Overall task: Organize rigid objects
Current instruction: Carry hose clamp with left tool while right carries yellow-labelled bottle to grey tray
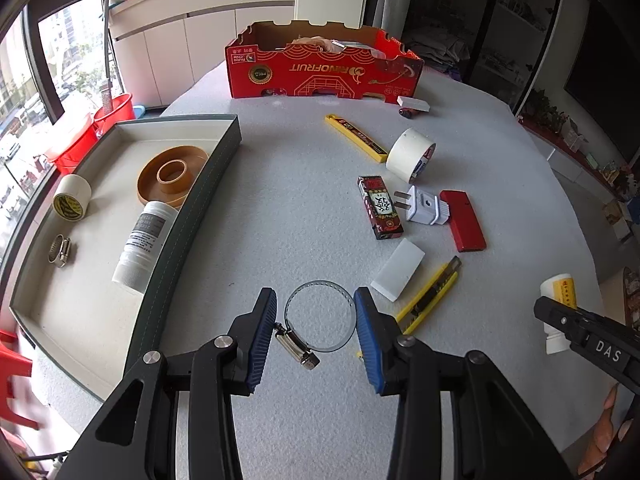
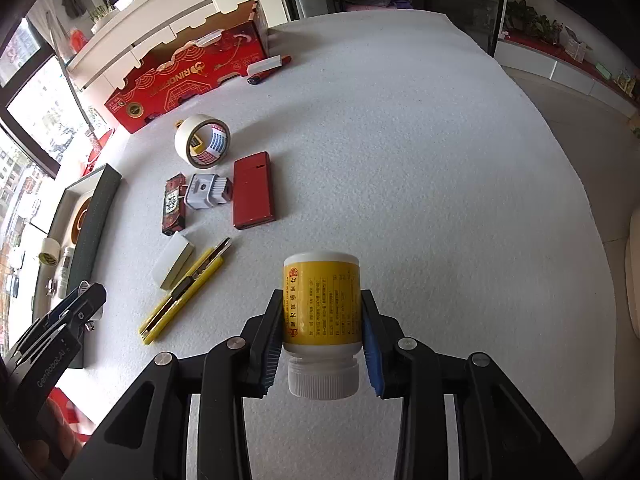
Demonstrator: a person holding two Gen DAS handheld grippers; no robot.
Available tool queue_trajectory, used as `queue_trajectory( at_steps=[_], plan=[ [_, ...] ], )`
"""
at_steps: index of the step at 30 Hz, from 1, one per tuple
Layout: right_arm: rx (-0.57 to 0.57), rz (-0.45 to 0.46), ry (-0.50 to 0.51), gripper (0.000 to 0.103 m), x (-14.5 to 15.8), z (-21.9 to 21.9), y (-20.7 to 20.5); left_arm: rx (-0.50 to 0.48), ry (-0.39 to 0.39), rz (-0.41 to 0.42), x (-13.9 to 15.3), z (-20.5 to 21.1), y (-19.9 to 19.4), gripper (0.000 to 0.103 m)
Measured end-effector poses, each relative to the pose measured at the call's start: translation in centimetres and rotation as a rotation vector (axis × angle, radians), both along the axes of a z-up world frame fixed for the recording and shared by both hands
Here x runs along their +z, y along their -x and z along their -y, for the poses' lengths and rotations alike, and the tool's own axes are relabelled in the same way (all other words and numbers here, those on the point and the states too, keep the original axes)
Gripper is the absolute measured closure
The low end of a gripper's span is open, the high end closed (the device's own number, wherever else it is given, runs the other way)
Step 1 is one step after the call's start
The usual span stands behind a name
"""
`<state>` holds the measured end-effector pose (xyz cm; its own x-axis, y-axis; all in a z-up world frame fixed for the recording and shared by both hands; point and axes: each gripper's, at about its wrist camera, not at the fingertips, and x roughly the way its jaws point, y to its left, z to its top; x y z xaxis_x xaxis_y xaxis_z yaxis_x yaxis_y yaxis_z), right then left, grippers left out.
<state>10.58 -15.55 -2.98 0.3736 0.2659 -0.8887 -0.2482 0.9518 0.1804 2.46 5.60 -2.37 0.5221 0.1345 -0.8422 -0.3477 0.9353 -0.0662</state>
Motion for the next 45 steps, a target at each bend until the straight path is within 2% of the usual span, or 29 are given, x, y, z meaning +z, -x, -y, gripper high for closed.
queue_trajectory(
  at_steps=[9, 18, 35, 42, 45],
  plan=[
    [0.068, 0.033, -0.037, 0.067, 2.8, -1.8, 3.3, -0.02, -0.003, 0.046, 2.4, 1.0, 3.7, 0.06],
    [0.203, 0.086, -0.023, 0.067, 6.0, -6.7, 5.9, 0.016, -0.026, 0.119, 5.4, -1.2, 7.0, 0.06],
    [0.513, 0.157, -0.022, 0.067, 11.5, -21.1, 8.4, 0.216, -0.128, 0.199, 10.9, -12.9, 11.0, 0.06],
    [0.584, 0.177, -0.035, 0.067, 13.3, -25.6, 7.9, 0.29, -0.191, 0.237, 13.9, -17.5, 11.7, 0.06],
    [0.603, 0.177, -0.046, 0.067, 13.8, -27.3, 7.2, 0.316, -0.199, 0.238, 14.2, -19.4, 11.2, 0.06]
  ],
)
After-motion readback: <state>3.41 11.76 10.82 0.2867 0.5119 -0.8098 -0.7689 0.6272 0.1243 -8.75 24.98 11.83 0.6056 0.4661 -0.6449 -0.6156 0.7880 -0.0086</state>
